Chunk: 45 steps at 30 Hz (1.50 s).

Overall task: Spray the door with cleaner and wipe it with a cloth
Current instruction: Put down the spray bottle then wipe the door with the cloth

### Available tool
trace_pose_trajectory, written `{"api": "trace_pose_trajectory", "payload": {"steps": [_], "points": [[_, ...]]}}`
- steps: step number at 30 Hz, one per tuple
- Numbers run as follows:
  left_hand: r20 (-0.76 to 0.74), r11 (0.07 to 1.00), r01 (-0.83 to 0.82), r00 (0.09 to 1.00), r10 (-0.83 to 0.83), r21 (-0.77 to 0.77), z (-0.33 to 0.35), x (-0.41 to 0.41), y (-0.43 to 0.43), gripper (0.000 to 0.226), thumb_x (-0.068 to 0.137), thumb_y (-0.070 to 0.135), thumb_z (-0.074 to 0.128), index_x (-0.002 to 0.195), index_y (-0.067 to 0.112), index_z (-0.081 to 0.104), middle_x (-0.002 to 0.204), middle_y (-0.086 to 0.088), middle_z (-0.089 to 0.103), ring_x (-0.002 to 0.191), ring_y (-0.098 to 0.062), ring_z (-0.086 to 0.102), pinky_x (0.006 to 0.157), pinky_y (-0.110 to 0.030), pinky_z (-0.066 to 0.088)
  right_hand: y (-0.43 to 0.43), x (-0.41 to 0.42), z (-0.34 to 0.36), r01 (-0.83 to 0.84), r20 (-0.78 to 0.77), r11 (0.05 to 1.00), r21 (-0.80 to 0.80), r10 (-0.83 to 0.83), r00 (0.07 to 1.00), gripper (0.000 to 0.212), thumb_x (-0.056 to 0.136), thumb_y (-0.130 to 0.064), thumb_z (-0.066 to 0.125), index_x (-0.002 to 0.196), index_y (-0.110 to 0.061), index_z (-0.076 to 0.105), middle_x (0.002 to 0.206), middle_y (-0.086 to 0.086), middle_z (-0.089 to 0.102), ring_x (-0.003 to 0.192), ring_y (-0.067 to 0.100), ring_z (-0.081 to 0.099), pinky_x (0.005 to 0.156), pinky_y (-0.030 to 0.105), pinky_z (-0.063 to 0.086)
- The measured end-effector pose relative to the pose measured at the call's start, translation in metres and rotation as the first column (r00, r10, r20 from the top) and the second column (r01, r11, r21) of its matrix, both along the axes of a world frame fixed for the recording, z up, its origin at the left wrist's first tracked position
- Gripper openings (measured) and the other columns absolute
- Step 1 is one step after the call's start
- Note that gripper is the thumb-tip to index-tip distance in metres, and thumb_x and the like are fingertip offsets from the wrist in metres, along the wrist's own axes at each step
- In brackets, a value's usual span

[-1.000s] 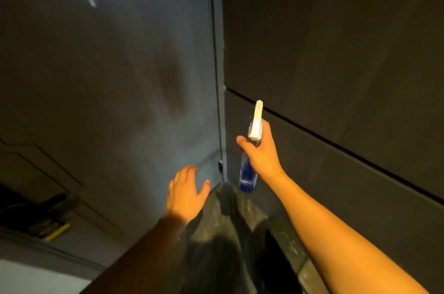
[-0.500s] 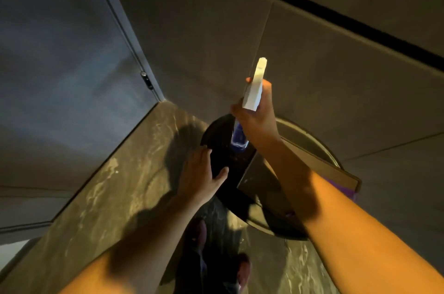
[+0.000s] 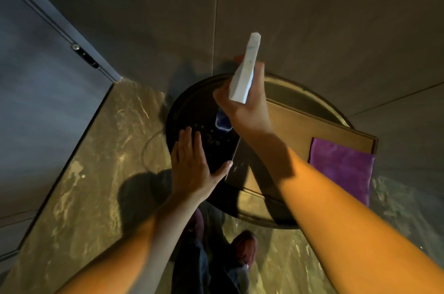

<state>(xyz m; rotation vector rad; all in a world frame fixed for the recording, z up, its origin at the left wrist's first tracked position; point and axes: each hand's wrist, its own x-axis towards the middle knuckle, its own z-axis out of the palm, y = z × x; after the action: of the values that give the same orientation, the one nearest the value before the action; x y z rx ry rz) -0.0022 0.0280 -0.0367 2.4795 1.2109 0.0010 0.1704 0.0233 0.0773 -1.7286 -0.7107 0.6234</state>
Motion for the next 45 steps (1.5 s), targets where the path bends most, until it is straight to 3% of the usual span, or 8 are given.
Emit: {"api": "trace_pose_trajectory", "payload": {"steps": [5,8,11,18,24,36,40,45], "points": [[0.037,1.000,0.003,0.999,-0.003,0.003,-0.002,0.000,-0.001,0.108,0.080,0.082,0.044,0.155,0.004,0.029,0.164,-0.022,0.023,0.153,-0.038,0.019,0.122,-0.052,0.022,-0.013,0.002,0.007,-0.068,-0.075,0.998,-0.002,0.068,0.995,0.103,0.076,-0.020,0.088,0.153,-0.028,0.020,0.139,-0.017,0.044,0.125,-0.002,0.052,0.097,0.024,0.056],[0.196,0.998,0.012,0.980,-0.024,0.062,0.003,0.002,-0.013,0.089,0.085,0.065,0.057,0.146,0.001,0.043,0.153,-0.026,0.038,0.142,-0.043,0.036,0.114,-0.056,0.033,-0.053,0.011,-0.003,-0.057,0.013,0.996,-0.074,0.058,0.998,0.111,0.074,-0.024,0.089,0.158,-0.023,0.017,0.151,-0.002,0.043,0.141,0.012,0.044,0.115,0.045,0.043],[0.337,0.986,0.146,0.927,-0.163,0.077,0.017,0.019,-0.039,0.065,0.090,0.051,0.061,0.134,0.004,0.055,0.133,-0.019,0.056,0.125,-0.037,0.053,0.104,-0.053,0.045,-0.123,0.034,-0.021,0.113,0.188,0.968,-0.224,-0.070,0.980,0.075,0.082,-0.034,0.077,0.147,-0.022,0.042,0.140,0.005,0.055,0.130,0.021,0.055,0.105,0.052,0.049],[0.282,0.827,0.551,0.816,-0.505,-0.114,0.036,0.147,-0.088,0.047,0.098,0.045,0.050,0.137,0.019,0.052,0.141,-0.001,0.054,0.131,-0.020,0.049,0.107,-0.039,0.043,-0.262,0.112,-0.033,0.323,0.450,0.466,-0.824,0.190,0.873,0.039,0.096,-0.023,0.057,0.133,-0.012,0.053,0.132,0.015,0.054,0.117,0.039,0.050,0.092,0.051,0.046],[0.150,0.685,0.714,0.700,-0.698,-0.145,0.036,0.240,-0.108,0.043,0.097,0.034,0.051,0.138,0.019,0.048,0.139,-0.004,0.053,0.132,-0.026,0.045,0.109,-0.044,0.037,-0.275,0.148,-0.042,0.245,0.394,0.381,-0.891,0.383,0.836,0.044,0.092,-0.013,0.060,0.135,-0.010,0.050,0.132,0.017,0.052,0.118,0.039,0.048,0.092,0.048,0.051],[0.126,0.624,0.691,0.701,-0.702,-0.366,0.060,0.233,-0.102,0.019,0.099,0.034,0.054,0.110,0.023,0.063,0.116,0.002,0.053,0.115,-0.020,0.048,0.099,-0.038,0.040,-0.311,0.140,-0.007,0.091,0.304,0.708,-0.701,0.181,0.935,0.014,0.094,-0.018,0.063,0.105,-0.011,0.063,0.101,0.012,0.068,0.089,0.036,0.065,0.073,0.050,0.056],[0.225,0.606,0.571,0.804,-0.551,-0.554,0.113,0.185,-0.095,0.014,0.100,0.035,0.056,0.104,0.024,0.064,0.098,0.008,0.065,0.093,-0.009,0.062,0.079,-0.029,0.046,-0.309,0.118,0.045,0.035,0.207,0.723,-0.690,0.151,0.966,0.016,0.096,-0.017,0.064,0.111,-0.012,0.066,0.103,0.011,0.070,0.093,0.029,0.066,0.082,0.042,0.053],[0.264,0.764,0.474,0.880,-0.394,-0.439,0.206,0.109,-0.083,0.019,0.099,0.032,0.058,0.109,0.018,0.065,0.095,0.005,0.064,0.087,-0.009,0.059,0.077,-0.026,0.039,-0.282,0.078,0.133,-0.058,0.163,0.826,-0.560,0.179,0.970,0.015,0.097,-0.016,0.063,0.111,-0.017,0.068,0.097,0.001,0.066,0.086,0.016,0.060,0.069,0.015,0.045]]}}
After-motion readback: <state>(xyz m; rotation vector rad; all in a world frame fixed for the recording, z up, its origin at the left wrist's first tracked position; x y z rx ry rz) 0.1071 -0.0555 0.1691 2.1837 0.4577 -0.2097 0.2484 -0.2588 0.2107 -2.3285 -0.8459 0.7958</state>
